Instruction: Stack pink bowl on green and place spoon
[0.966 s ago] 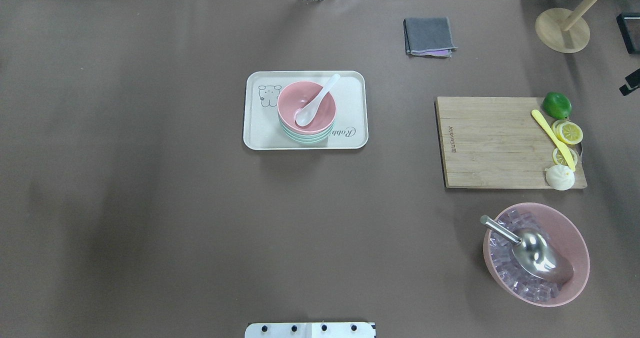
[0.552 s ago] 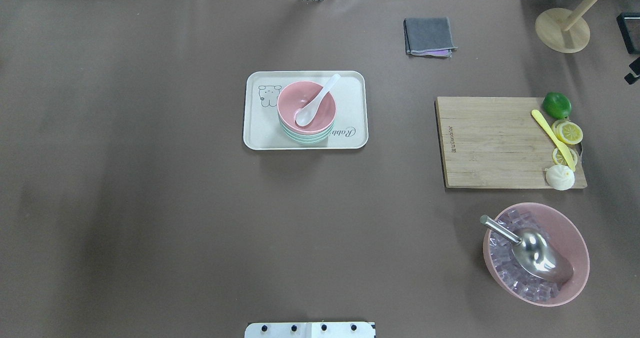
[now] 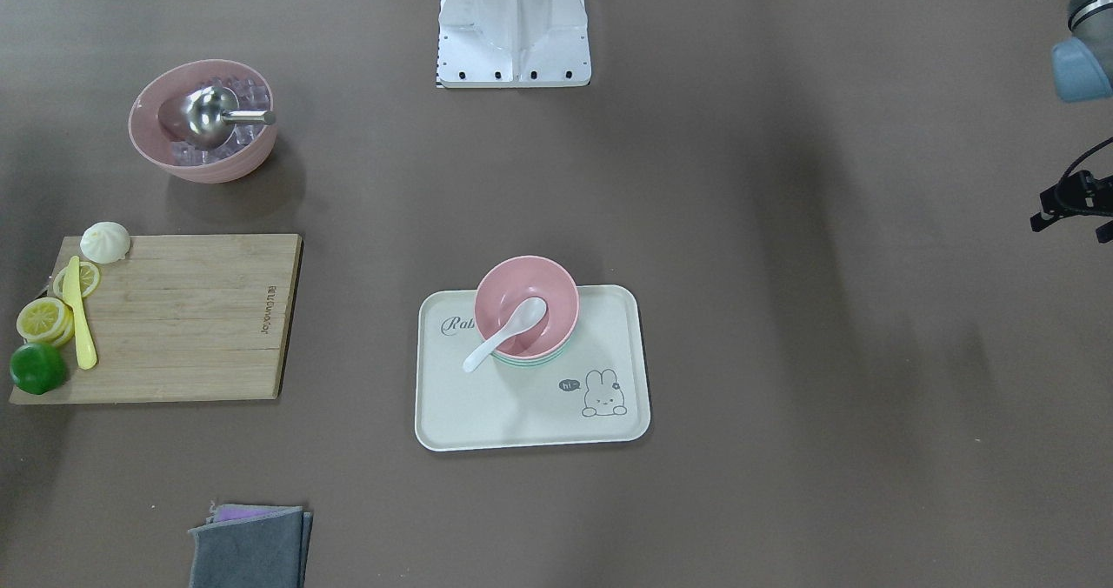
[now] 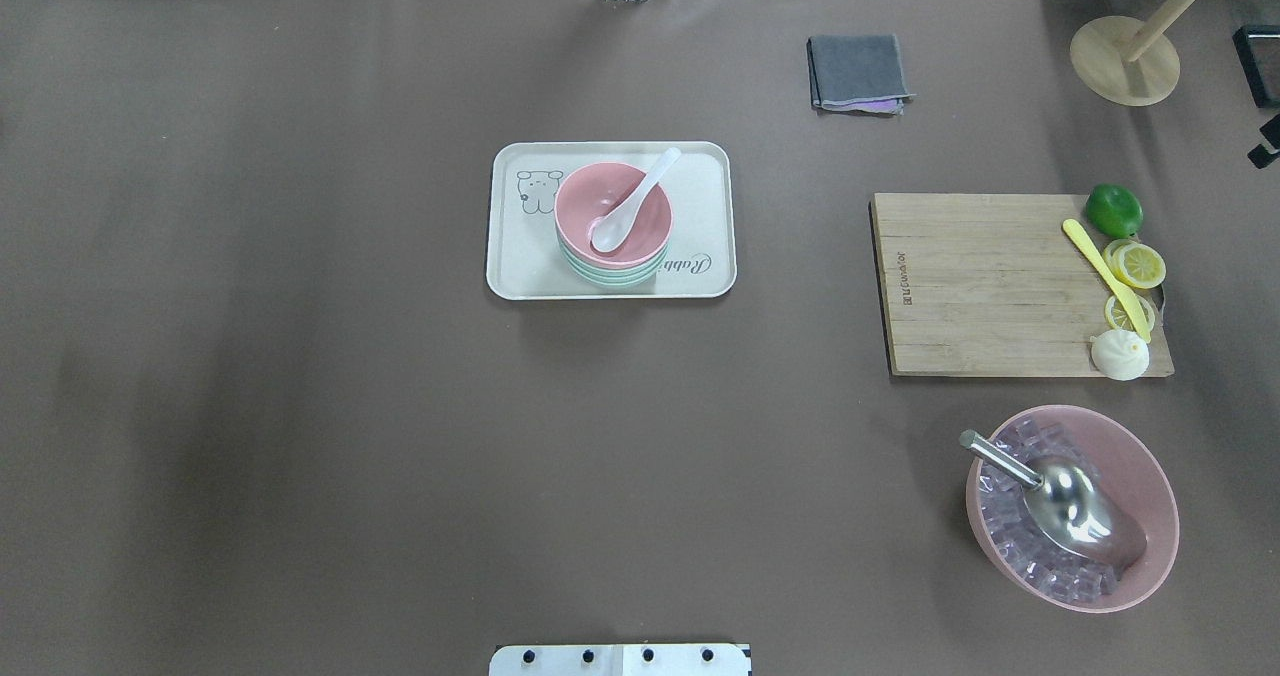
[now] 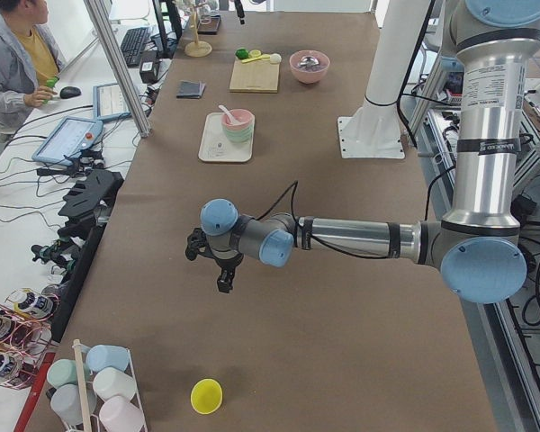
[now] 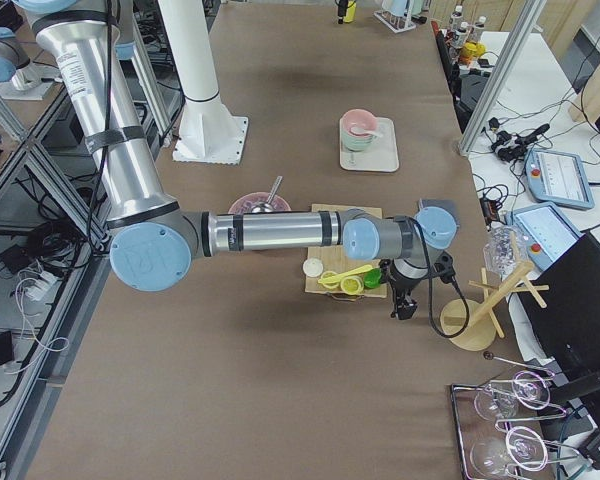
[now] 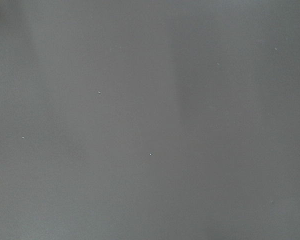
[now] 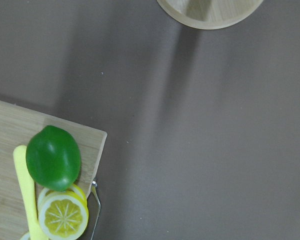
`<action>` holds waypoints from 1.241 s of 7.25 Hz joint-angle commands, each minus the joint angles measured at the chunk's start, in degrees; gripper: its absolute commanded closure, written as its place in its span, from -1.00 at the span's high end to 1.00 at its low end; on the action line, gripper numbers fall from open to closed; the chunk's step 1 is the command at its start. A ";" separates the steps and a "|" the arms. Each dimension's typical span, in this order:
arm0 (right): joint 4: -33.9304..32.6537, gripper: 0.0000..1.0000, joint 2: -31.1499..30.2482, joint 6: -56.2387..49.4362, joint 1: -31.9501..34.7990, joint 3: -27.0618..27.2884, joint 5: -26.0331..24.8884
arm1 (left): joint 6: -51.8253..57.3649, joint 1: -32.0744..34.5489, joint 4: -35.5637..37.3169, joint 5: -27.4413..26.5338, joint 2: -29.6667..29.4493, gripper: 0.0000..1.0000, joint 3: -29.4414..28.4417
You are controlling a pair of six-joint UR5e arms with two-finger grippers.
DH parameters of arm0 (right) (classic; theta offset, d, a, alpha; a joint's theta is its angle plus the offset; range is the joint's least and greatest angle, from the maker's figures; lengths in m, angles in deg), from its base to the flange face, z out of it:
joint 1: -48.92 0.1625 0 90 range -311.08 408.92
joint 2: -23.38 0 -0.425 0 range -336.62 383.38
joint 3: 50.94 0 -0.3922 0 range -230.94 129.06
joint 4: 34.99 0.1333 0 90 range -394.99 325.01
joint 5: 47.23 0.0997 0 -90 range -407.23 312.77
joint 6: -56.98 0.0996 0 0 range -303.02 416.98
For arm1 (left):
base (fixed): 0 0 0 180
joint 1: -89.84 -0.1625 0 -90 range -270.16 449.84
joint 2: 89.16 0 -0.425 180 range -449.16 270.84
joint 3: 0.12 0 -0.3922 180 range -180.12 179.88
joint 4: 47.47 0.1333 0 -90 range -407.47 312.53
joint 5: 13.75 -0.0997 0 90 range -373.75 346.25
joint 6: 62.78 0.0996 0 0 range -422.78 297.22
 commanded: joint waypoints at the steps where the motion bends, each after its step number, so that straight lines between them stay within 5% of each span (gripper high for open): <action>1: -0.03 1.00 -6.21 0.04 1.72 4.97 -2.19 | -0.03 0.07 4.48 -0.04 -1.55 0.97 1.25; 5: 0.58 1.00 -10.18 4.26 2.34 9.54 -0.54 | -1.26 0.07 4.49 -0.13 -1.89 0.96 1.61; 9: 0.58 1.00 -9.76 4.17 2.25 7.73 -0.71 | 6.68 7.00 10.97 2.07 -3.30 0.97 1.52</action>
